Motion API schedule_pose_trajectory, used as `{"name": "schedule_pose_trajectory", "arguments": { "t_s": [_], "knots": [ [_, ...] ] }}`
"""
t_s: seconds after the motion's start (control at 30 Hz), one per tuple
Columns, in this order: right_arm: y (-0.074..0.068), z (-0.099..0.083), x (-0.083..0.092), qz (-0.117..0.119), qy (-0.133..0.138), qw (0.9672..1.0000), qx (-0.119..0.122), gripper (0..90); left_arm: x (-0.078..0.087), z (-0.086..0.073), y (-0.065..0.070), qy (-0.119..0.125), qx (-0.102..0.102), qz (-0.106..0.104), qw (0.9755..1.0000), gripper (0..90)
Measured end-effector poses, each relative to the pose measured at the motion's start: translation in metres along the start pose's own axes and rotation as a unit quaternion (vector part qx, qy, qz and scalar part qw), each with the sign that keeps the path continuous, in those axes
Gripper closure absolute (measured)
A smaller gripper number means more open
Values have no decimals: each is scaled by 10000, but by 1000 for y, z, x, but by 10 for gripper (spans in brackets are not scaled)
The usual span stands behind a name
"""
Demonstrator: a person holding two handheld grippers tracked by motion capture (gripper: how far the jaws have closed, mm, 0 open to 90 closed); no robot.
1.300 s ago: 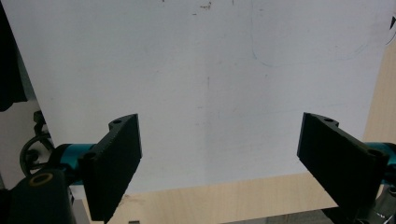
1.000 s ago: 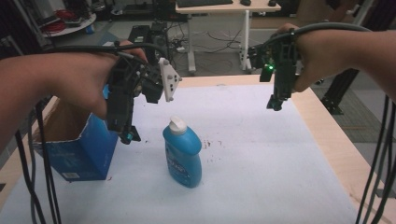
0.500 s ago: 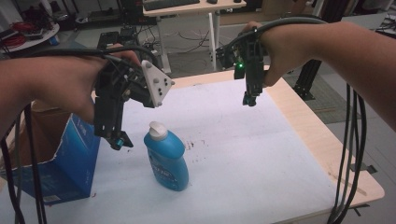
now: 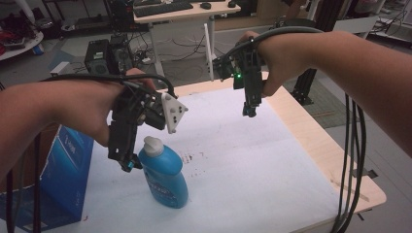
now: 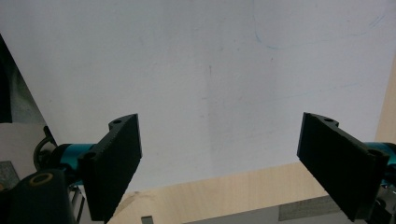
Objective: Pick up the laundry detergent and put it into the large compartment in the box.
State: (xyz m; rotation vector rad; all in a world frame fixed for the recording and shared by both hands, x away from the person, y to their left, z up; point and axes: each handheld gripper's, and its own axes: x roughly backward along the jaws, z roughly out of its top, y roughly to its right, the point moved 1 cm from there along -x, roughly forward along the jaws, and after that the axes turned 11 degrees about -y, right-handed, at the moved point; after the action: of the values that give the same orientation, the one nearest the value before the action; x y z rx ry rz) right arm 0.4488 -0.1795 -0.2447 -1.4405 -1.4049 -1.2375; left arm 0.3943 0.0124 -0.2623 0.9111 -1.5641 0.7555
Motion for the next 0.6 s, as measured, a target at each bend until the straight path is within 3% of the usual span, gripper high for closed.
{"name": "schedule_pose_trajectory", "arguments": {
  "t_s": [0.13,0.4,0.6],
  "knots": [
    [0,-1,1,-12,25,10000,6,130,-7,7,0,9,-159,-43,9999,25],
    [0,2,1,-27,16,10000,37,130,-28,8,-2,144,-143,-77,9998,25],
    [0,4,2,-46,26,10000,47,130,-38,15,-2,101,-293,-112,9995,25]
  ]
}}
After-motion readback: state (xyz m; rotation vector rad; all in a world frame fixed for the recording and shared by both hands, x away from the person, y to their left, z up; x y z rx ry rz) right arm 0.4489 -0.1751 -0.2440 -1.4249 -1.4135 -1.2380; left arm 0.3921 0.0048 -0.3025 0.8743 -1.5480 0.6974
